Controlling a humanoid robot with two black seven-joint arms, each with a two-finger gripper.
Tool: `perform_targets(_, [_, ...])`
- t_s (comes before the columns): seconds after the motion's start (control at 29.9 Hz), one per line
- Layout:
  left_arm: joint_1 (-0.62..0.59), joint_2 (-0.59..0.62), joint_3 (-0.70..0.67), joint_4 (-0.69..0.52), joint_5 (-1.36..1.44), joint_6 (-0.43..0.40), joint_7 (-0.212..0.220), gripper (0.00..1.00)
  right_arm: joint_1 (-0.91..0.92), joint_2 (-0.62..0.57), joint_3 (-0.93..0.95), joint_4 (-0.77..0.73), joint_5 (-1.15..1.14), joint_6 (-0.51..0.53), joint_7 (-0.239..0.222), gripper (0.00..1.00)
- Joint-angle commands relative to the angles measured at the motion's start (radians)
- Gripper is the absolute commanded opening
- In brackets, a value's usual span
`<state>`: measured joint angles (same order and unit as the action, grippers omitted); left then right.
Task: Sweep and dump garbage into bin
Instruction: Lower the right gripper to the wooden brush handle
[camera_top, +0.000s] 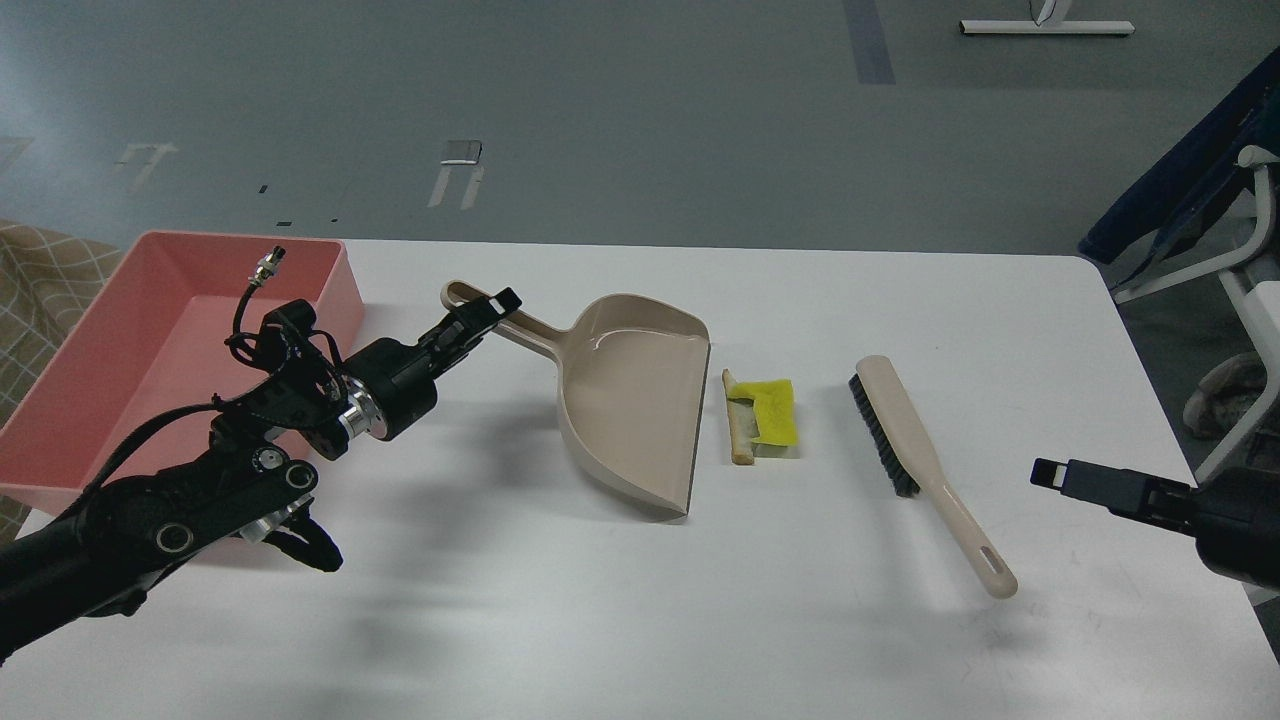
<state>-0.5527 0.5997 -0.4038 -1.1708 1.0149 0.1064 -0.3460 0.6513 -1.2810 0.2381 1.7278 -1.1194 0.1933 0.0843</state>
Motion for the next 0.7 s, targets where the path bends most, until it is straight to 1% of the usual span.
perform_targets(0.0, [-0.001,-0.012,0.005,0.008,0.002,-0.001,0.01,0.0,-0.004,0.008,0.0,-0.001,-0.016,0.0,-0.012,0.99])
perform_targets(0.37, [-0.006,-0.017,0.013,0.017,0.004,-0.001,0.019,0.0,-0.007,0.046,-0.002,-0.002,-0.025,0.002,-0.032,0.99])
perform_targets(0.67, [-0.009,-0.018,0.013,0.017,0.002,-0.001,0.019,0.0,-0.005,0.107,-0.011,-0.016,-0.054,0.002,-0.067,0.99])
